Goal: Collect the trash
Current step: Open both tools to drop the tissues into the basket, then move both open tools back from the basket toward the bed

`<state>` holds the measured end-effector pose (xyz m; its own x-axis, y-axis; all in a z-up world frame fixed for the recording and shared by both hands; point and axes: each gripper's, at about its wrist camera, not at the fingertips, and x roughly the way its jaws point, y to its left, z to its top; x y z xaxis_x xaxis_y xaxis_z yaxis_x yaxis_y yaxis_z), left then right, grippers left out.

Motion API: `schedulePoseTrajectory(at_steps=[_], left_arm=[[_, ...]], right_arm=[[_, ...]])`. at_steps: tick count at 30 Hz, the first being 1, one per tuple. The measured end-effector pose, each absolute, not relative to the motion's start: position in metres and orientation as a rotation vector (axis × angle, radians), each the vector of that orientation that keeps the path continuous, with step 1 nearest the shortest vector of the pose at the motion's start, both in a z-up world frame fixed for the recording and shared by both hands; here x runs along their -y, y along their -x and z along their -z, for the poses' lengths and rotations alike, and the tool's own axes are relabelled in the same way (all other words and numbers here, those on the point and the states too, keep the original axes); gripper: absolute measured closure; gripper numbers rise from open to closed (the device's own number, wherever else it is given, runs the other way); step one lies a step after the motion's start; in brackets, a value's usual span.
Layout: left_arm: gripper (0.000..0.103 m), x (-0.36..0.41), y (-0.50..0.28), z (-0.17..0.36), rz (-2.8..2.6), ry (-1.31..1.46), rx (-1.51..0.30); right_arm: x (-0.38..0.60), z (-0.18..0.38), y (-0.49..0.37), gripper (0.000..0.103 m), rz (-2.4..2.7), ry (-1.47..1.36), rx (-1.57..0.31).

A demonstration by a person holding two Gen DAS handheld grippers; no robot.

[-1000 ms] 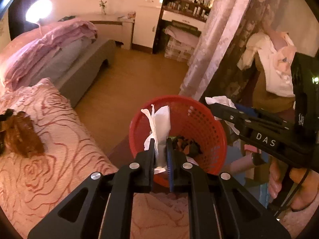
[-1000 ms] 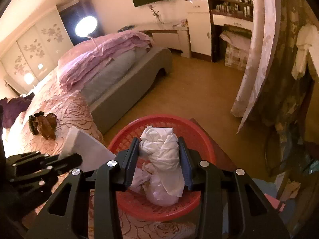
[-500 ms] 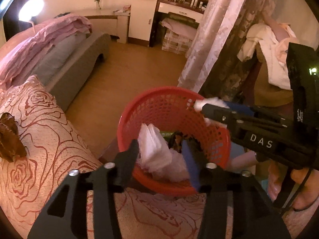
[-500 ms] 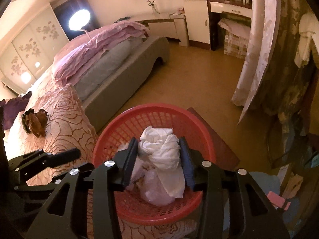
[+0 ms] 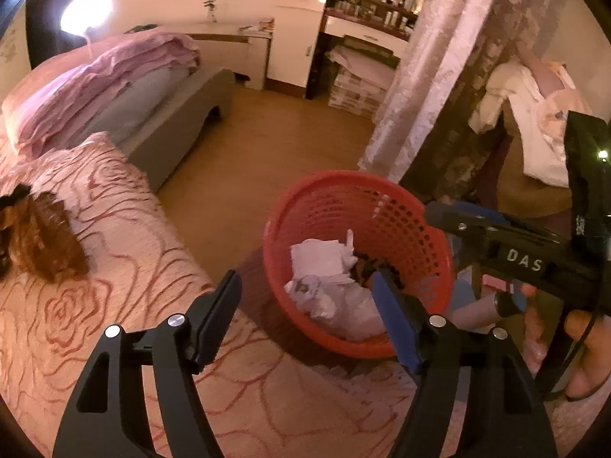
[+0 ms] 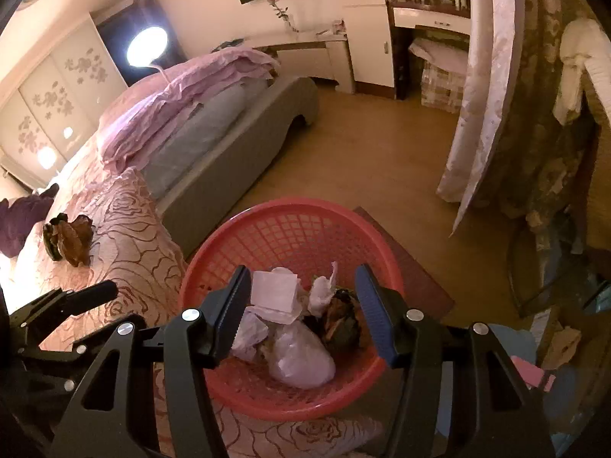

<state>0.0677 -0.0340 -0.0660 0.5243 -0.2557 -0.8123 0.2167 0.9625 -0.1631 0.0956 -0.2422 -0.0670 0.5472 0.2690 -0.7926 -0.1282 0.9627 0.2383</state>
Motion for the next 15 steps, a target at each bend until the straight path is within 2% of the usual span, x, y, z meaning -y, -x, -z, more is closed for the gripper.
schedulePoseTrajectory(at_steps=[15], left_arm=[[0.032,-0.023,-0.021,0.044,0.11,0.057,-0.902]], right_arm=[[0.2,0.056,-0.074,0.046,-0.34,-0.094,-0.95]])
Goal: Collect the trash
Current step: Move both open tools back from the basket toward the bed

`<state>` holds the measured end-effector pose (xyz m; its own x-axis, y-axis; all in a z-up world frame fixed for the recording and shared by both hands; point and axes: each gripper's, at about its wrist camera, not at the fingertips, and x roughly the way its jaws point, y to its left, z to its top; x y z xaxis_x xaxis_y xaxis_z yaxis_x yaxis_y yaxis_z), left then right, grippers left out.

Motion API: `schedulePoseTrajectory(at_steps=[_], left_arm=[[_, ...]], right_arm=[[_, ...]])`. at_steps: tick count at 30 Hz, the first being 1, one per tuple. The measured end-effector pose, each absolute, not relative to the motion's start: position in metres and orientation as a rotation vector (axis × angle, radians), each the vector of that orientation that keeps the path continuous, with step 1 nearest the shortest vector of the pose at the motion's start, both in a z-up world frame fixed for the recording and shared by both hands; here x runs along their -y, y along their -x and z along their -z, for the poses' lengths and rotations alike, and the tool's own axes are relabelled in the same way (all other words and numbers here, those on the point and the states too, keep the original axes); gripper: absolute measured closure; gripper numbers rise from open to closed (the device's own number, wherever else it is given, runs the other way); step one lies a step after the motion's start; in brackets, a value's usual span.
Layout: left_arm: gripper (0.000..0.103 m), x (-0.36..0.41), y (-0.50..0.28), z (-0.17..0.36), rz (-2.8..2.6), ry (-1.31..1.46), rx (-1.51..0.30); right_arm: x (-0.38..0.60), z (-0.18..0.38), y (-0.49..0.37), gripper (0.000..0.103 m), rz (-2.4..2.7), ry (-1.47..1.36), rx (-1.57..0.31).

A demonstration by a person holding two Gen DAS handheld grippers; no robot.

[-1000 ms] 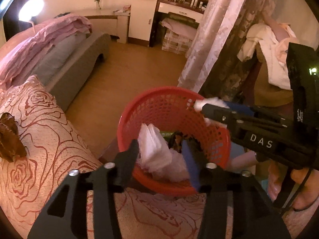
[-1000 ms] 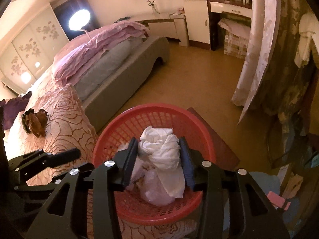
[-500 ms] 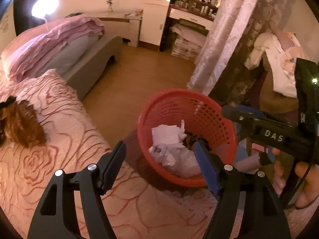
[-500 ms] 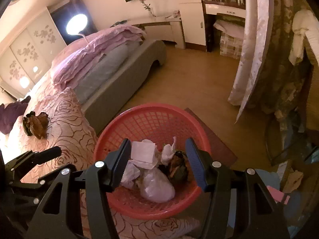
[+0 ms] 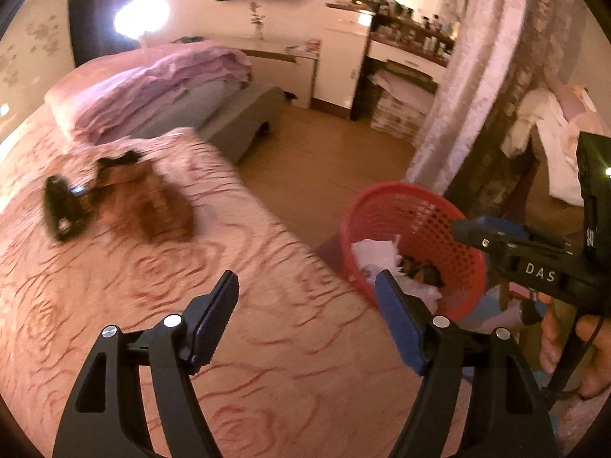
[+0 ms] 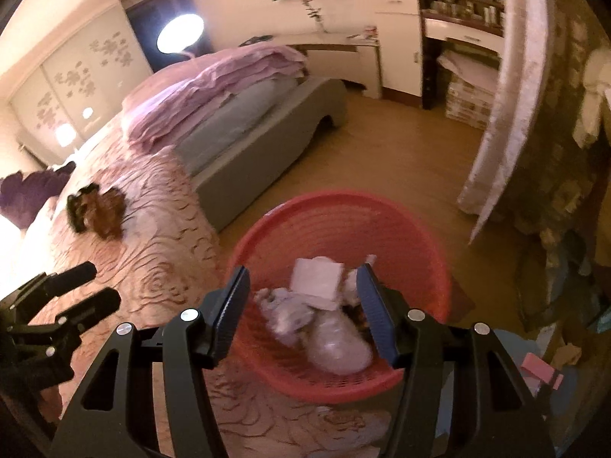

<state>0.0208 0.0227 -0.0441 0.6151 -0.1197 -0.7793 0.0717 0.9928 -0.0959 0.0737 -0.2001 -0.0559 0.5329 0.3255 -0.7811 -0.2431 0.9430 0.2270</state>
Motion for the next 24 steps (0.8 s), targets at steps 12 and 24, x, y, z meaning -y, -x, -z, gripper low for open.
schedulePoseTrajectory(at_steps=[12,24], left_arm=[[0.031,-0.13,0.028,0.043,-0.148,0.18,-0.893],[0.031,-0.192,0.051,0.052,-0.281,0.264,-0.901]], right_arm=[[0.111,0.047,-0.053,0.046,-0.52,0.027,-0.958],[0.029,0.059,-0.034,0.045,-0.648,0.157,-0.961]])
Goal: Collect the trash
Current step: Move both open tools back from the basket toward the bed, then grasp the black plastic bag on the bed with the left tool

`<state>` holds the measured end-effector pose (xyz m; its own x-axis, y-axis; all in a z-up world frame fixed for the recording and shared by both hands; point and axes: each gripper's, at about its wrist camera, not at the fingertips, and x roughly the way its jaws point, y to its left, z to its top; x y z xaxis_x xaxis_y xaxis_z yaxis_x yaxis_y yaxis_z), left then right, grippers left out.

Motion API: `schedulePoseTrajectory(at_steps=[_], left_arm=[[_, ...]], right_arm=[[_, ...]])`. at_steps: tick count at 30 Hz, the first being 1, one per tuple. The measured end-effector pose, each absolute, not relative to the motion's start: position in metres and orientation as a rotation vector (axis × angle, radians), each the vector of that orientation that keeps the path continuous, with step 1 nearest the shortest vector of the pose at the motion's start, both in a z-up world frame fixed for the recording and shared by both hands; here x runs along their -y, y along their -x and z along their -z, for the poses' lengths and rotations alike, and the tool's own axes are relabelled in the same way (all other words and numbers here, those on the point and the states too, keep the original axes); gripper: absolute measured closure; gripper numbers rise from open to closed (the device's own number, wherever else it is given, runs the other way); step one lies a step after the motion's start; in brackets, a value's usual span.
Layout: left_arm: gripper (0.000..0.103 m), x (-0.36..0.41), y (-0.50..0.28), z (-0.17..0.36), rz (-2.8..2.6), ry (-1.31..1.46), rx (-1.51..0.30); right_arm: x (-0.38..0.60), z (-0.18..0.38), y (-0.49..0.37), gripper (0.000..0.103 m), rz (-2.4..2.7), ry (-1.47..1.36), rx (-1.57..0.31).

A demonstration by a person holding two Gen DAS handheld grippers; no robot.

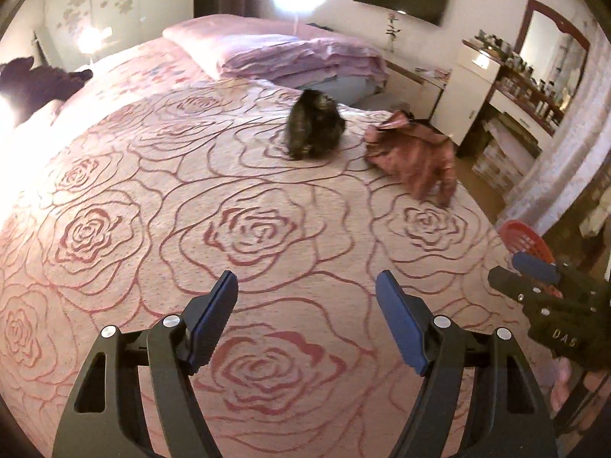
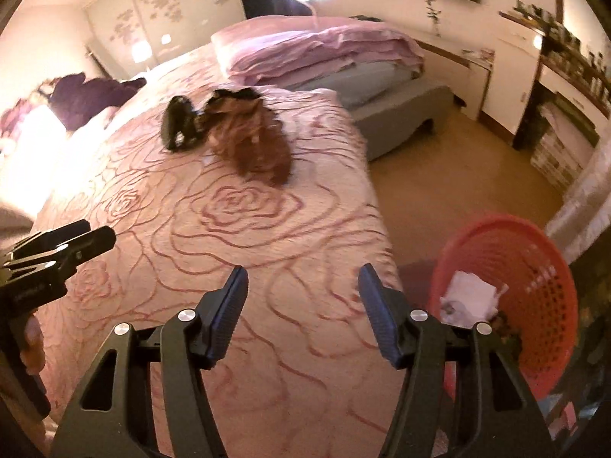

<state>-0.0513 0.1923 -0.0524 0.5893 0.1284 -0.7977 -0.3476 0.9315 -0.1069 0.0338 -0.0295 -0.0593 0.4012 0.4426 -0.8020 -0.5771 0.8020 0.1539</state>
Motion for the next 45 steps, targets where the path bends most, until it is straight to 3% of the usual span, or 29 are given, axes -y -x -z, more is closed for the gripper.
schedulePoseTrajectory(at_steps=[10,23,33,34,35,36,45], left_arm=[[0.031,-0.213,0.039,0.058,-0.319,0.286,-0.906],[0.027,-0.227,-0.047,0.037,-0.301,0.232,-0.861],[0.028,-0.228,-0.098,0.053,-0.283,0.189,-0.885],[0.037,-0.227,-0.1,0.054,-0.278,0.183,-0.881],[0.053,-0.226,-0.102,0.056,-0.272,0.175,-0.89],[0.059,-0.226,-0.103,0.059,-0.264,0.173,-0.903],[0.067,-0.228,-0.084,0.056,-0.266,0.186,-0.897]], right_arm=[[-0.002,0.068,-0.033,0.039,-0.683,0.21,-0.944],[-0.012,0.073,-0.023,0.02,-0.704,0.249,-0.926],[-0.015,0.075,-0.015,0.015,-0.708,0.279,-0.924],[-0.014,0.075,-0.015,0.014,-0.708,0.28,-0.923],[-0.014,0.076,-0.015,0.014,-0.709,0.281,-0.923],[-0.014,0.076,-0.015,0.014,-0.709,0.282,-0.923],[-0.016,0.077,-0.014,0.01,-0.715,0.287,-0.924]])
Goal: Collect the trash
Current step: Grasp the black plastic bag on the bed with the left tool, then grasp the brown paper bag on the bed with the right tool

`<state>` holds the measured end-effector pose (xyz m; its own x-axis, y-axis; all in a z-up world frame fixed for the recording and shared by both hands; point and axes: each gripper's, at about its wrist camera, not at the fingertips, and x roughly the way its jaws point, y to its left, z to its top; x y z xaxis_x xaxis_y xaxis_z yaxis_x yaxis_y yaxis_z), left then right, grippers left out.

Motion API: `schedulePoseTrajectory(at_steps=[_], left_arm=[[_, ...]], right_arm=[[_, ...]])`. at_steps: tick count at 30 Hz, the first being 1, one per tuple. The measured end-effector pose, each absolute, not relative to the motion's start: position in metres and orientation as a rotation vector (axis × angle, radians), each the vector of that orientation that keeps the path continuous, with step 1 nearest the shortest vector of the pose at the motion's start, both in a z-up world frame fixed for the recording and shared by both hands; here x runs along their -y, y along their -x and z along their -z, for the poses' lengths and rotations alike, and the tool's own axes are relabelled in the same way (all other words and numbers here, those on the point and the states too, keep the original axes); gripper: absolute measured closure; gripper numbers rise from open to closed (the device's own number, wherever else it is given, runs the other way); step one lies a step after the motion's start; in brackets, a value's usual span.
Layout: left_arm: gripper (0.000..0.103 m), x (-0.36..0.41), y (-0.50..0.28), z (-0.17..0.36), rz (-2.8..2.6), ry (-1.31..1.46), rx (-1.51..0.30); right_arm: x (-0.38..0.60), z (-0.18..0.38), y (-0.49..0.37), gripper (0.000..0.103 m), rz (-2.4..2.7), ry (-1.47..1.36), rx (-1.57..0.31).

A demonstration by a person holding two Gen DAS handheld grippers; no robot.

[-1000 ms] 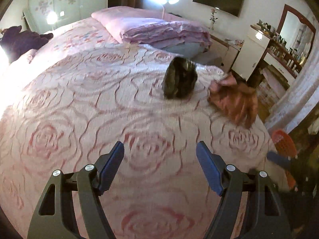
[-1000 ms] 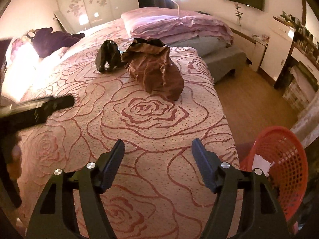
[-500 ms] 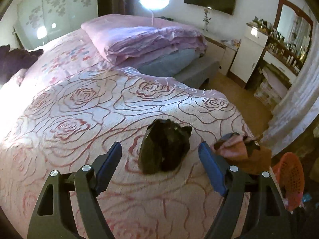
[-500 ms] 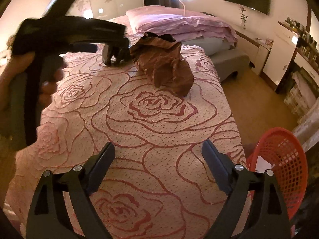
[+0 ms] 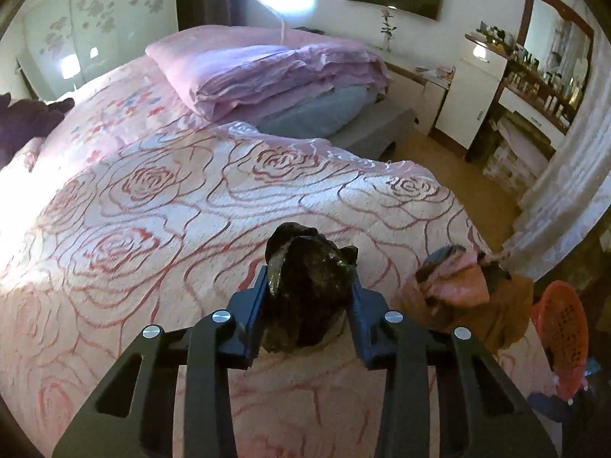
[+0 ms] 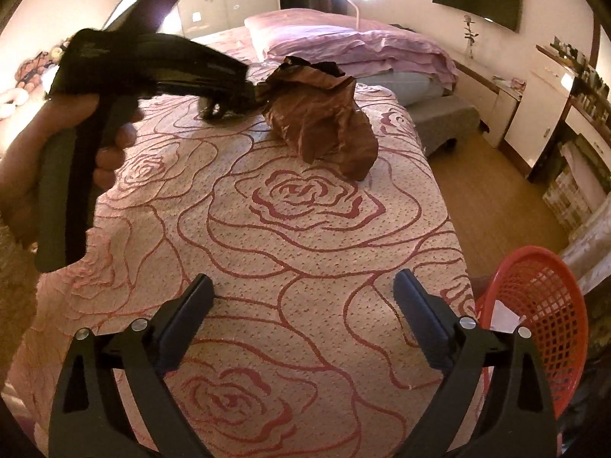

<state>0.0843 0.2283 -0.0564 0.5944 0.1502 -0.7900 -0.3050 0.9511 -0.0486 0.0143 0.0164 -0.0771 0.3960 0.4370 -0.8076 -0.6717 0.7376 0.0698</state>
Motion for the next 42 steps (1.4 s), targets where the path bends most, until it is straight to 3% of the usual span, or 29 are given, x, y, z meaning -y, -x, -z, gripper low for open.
schedulePoseTrajectory(at_steps=[18,42], left_arm=[[0.067,-0.214,0.048,0.053,-0.324,0.267,-0.889],[0.067,-0.205,0.076,0.057,-0.312,0.309,-0.872]], right_arm=[[-0.018,0.079,-0.014,0.007,-0.682,0.277,-0.918],[-0.057,0.04,-0.093,0.007,-0.678,0.294,-0.856]])
